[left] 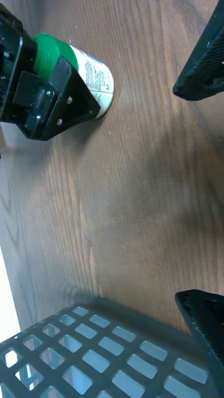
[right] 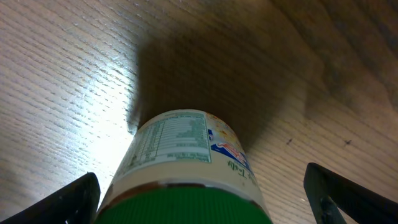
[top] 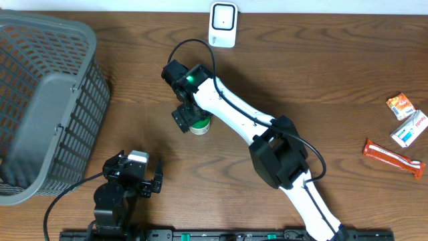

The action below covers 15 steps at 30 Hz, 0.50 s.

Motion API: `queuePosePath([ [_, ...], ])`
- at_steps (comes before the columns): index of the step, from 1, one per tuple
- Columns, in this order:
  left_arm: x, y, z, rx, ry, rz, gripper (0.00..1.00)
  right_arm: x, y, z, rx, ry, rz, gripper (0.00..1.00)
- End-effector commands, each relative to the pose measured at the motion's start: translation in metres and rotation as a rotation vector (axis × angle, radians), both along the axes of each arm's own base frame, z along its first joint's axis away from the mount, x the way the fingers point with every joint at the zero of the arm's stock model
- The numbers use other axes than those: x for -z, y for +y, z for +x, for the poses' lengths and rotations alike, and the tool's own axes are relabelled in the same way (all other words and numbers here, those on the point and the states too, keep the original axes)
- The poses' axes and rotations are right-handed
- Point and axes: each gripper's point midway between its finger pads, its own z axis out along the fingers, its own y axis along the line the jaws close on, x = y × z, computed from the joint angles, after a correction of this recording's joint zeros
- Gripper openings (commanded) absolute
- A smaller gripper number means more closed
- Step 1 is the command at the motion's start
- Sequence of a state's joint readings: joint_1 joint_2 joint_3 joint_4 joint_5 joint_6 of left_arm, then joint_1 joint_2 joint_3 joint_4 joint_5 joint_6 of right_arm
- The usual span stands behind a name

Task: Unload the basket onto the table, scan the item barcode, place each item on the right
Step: 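Close the right gripper around the jar and lift it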

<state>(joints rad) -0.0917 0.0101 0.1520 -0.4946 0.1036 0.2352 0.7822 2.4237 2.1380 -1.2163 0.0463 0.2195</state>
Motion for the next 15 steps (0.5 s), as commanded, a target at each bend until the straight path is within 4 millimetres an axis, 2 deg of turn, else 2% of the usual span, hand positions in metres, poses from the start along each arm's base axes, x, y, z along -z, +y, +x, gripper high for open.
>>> queuePosePath([
  [1, 0.0072, -0.0006, -0.0016, 0.001, 0.021, -0.010, 0.98, 0.0222, -0.0005, -0.0071, 0.005, 0.040, -0.028, 0.99],
  [7, 0.0072, -0.0006, -0.0016, 0.001, 0.021, -0.010, 0.98, 0.0308, 0.0009, -0.0090, 0.003, 0.058, -0.027, 0.98],
  [15, 0.0072, -0.0006, -0.0016, 0.001, 0.021, -0.010, 0.98, 0.0304, 0.0017, -0.0082, 0.004, 0.054, -0.023, 0.86],
])
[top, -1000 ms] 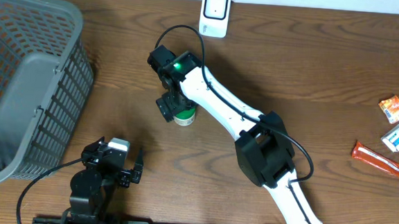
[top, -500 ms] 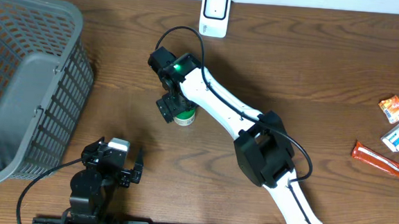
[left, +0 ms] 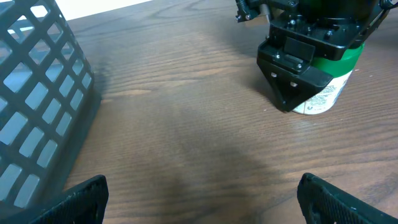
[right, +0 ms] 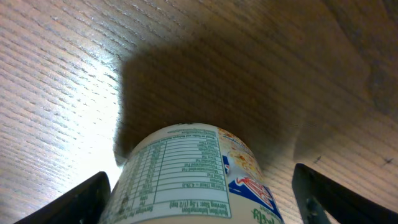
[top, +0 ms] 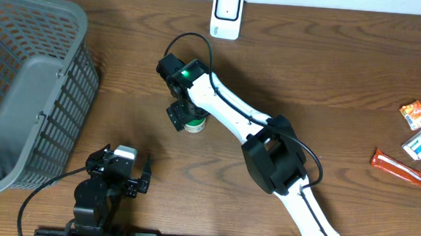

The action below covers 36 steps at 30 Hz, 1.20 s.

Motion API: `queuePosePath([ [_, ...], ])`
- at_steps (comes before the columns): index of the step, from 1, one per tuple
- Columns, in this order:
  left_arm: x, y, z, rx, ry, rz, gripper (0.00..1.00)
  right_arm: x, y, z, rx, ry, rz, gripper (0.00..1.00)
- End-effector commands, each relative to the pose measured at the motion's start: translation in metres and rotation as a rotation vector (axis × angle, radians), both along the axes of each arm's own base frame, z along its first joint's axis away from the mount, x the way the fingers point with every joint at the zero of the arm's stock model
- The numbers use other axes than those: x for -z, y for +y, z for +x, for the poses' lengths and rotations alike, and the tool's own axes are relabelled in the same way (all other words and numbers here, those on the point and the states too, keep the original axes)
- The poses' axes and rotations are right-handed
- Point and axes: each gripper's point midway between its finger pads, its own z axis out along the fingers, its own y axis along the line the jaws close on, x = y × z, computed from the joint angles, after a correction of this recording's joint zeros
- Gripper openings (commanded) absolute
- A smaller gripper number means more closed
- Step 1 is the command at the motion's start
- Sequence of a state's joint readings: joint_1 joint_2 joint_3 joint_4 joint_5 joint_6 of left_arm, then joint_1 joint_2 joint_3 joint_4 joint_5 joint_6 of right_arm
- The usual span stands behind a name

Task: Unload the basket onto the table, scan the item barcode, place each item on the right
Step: 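Close the right gripper around the jar and lift it, then hold the jar label in front of the white scanner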

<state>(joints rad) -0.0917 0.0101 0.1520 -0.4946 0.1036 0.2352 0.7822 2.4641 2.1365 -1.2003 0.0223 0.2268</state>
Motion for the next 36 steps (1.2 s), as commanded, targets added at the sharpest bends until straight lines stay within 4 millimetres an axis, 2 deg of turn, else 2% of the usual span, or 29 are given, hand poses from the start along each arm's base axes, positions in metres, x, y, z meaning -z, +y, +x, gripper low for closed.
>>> queuePosePath([
  [1, 0.007, -0.001, -0.002, 0.001, 0.021, -0.010, 0.98, 0.011, -0.001, -0.005, -0.003, 0.020, -0.024, 0.85],
  [9, 0.007, -0.001, -0.002, 0.001, 0.021, -0.010, 0.98, 0.003, -0.003, -0.008, -0.002, 0.027, -0.029, 0.59],
  [13, 0.007, -0.001, -0.002, 0.001, 0.021, -0.010, 0.98, -0.010, -0.002, -0.008, 0.007, 0.026, -0.019, 0.50],
  [23, 0.007, -0.001, -0.002, 0.001, 0.022, -0.010, 0.98, -0.064, -0.002, -0.008, 0.144, 0.022, 0.007, 0.53],
  [30, 0.007, -0.001, -0.002, 0.001, 0.022, -0.010, 0.98, -0.108, -0.012, -0.026, 0.247, 0.212, 0.118, 0.52],
  [36, 0.007, -0.001, -0.002, 0.001, 0.022, -0.010, 0.98, -0.123, -0.029, -0.010, 0.356, 0.340, 0.257, 0.54],
])
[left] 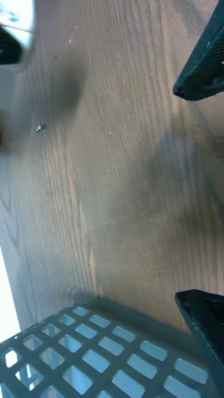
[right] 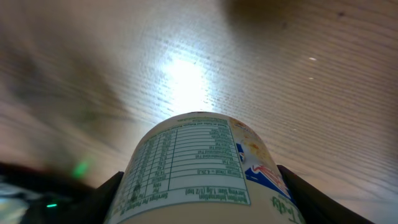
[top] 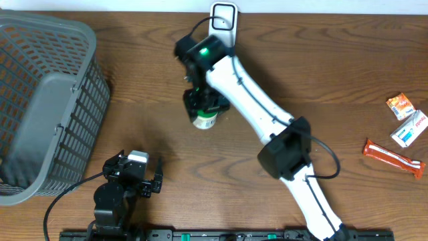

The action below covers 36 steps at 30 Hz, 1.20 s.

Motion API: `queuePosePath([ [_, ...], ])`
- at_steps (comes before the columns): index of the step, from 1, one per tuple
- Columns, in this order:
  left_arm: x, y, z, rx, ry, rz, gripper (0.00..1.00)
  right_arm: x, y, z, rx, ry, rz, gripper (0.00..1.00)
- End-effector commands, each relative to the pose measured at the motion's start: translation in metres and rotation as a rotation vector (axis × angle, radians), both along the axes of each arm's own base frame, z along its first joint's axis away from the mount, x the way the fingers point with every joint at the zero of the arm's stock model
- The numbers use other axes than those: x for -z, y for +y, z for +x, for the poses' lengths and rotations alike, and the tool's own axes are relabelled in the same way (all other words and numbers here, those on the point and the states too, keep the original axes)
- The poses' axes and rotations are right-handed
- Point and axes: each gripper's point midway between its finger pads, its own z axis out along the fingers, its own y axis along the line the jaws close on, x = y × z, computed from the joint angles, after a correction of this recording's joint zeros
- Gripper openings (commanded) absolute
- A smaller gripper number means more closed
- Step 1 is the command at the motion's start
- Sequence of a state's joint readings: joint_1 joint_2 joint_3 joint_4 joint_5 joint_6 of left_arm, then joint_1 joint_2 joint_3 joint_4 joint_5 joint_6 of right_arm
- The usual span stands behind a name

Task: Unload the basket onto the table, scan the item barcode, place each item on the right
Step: 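Hold the jar label in front of the white scanner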

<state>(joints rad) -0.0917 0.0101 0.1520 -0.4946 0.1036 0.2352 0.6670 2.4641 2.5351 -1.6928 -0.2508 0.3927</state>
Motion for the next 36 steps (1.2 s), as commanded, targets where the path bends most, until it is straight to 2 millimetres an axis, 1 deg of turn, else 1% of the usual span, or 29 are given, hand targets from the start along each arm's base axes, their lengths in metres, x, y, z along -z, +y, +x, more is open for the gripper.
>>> queuePosePath([
  [1, 0.007, -0.001, -0.002, 0.001, 0.022, -0.010, 0.98, -0.020, -0.006, 0.013, 0.110, 0.081, 0.151, 0.54],
  [5, 0.007, -0.001, -0.002, 0.001, 0.022, -0.010, 0.98, -0.026, -0.025, 0.032, 0.198, 0.118, 0.219, 0.53],
  [9, 0.007, -0.001, -0.002, 0.001, 0.022, -0.010, 0.98, -0.033, -0.045, 0.050, 0.283, 0.158, 0.298, 0.56],
  [14, 0.007, -0.001, -0.002, 0.001, 0.022, -0.010, 0.98, -0.035, -0.064, 0.063, 0.343, 0.167, 0.326, 0.56],
  [16, 0.007, -0.001, -0.002, 0.001, 0.022, -0.010, 0.98, -0.035, -0.069, 0.066, 0.357, 0.166, 0.329, 0.56],
  [21, 0.007, -0.001, -0.002, 0.000, 0.022, -0.010, 0.98, -0.040, -0.066, 0.066, 0.347, 0.183, 0.381, 0.56],
  [26, 0.007, -0.001, -0.002, 0.001, 0.022, -0.010, 0.98, -0.040, -0.064, 0.065, 0.339, 0.183, 0.382, 0.57],
  [28, 0.007, -0.001, -0.002, 0.001, 0.022, -0.010, 0.98, -0.041, -0.063, 0.064, 0.336, 0.184, 0.384, 0.55],
  [30, 0.007, -0.001, -0.002, 0.001, 0.022, -0.010, 0.98, -0.044, -0.058, 0.062, 0.324, 0.196, 0.415, 0.52],
  [33, 0.007, -0.001, -0.002, 0.001, 0.022, -0.010, 0.98, -0.054, -0.047, 0.059, 0.303, 0.226, 0.493, 0.50],
  [36, 0.007, -0.001, -0.002, 0.001, 0.022, -0.010, 0.98, -0.054, -0.046, 0.058, 0.287, 0.219, 0.497, 0.51],
])
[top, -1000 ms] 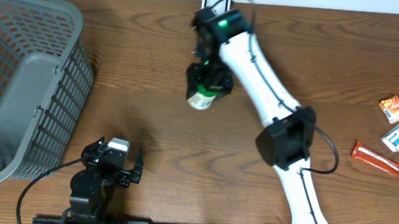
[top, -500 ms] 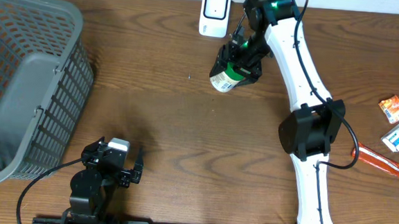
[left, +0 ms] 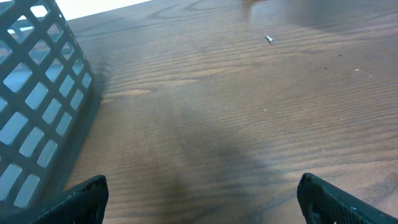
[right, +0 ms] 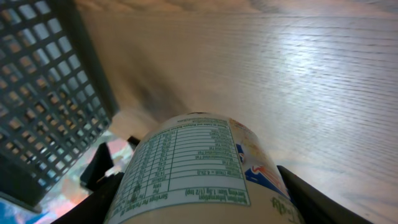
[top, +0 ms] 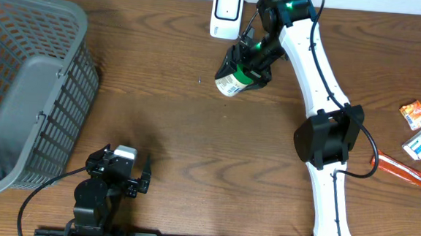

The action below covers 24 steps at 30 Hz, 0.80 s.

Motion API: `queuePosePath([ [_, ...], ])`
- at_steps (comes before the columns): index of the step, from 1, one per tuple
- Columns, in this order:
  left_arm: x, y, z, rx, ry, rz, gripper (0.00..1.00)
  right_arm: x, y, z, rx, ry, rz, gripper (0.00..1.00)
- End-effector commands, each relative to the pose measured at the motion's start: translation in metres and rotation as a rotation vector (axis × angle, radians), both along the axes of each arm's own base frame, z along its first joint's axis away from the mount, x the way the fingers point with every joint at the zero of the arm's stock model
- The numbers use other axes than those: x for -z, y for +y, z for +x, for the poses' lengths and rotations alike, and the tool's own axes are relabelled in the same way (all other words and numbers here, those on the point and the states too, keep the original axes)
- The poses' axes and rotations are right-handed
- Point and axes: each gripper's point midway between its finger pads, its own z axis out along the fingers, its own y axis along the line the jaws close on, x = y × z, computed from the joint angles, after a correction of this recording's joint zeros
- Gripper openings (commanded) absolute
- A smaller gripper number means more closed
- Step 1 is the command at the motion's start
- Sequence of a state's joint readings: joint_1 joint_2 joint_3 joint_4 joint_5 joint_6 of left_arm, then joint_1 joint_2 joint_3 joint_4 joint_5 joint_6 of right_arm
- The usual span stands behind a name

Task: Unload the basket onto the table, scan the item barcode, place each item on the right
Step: 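Hold the jar label in front of the white scanner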

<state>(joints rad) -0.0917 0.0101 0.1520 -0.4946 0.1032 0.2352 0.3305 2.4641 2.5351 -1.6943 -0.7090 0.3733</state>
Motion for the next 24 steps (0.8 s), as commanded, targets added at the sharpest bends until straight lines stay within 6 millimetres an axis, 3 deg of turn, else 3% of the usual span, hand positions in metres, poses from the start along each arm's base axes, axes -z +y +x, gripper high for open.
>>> queuePosePath([
  [1, 0.007, -0.001, -0.002, 0.001, 0.022, -0.010, 0.98, -0.016, 0.013, -0.005, -0.042, -0.026, 0.082, 0.50],
  [6, 0.007, -0.001, -0.002, 0.001, 0.022, -0.010, 0.98, -0.005, 0.008, 0.020, -0.076, -0.185, 0.030, 0.48],
  [12, 0.007, -0.001, -0.002, 0.001, 0.022, -0.010, 0.98, -0.001, 0.005, 0.083, -0.059, -0.490, -0.055, 0.47],
  [18, 0.007, -0.001, -0.002, 0.001, 0.022, -0.010, 0.98, -0.024, 0.004, 0.160, 0.015, -0.863, -0.168, 0.44],
  [22, 0.007, -0.001, -0.002, 0.001, 0.022, -0.010, 0.98, -0.047, 0.001, 0.196, 0.063, -1.070, -0.267, 0.23],
  [24, 0.007, -0.001, -0.002, 0.001, 0.022, -0.010, 0.98, -0.058, -0.004, 0.212, 0.120, -1.154, -0.344, 0.24],
])
